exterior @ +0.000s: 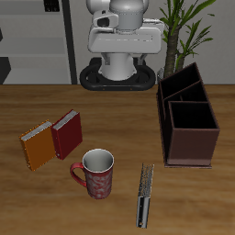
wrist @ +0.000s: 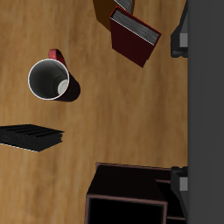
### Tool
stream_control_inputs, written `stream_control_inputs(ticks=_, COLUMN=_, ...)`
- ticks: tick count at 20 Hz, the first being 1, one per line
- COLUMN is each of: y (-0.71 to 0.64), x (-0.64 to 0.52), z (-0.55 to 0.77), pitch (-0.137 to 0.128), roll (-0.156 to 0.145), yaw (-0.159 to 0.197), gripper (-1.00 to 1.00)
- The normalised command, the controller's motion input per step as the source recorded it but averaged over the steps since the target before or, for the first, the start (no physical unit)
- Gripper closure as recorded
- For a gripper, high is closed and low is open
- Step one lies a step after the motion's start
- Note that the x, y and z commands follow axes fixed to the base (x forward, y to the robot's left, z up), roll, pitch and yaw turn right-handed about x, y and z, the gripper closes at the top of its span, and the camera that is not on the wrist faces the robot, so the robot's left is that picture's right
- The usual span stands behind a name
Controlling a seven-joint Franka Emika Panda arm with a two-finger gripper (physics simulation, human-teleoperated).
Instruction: Place the striped book into the left desk caddy's front compartment and place the red book into the left desk caddy's left compartment and place the orange book into the left desk caddy's back compartment
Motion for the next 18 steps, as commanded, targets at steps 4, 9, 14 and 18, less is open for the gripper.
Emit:
stream_control_inputs(ticks=4, y=0.37, x=0.32, z=0.13, pitch=-0.039, roll=0.069, yaw=0.059, gripper=-1.00)
stream_control_inputs(ticks=9, y=0.27, x=0.32, z=0.06, pitch=-0.022, roll=0.050, yaw=0.024, gripper=-1.00)
stream_control_inputs(ticks=14, y=0.15, x=0.33, z=-0.10, pitch=-0.013, roll=0.009, yaw=0.027, gripper=-1.00)
stream_control_inputs(ticks=18, y=0.07, x=0.39, z=-0.16, pitch=-0.020, roll=0.014, yaw=-0.022, gripper=-1.00)
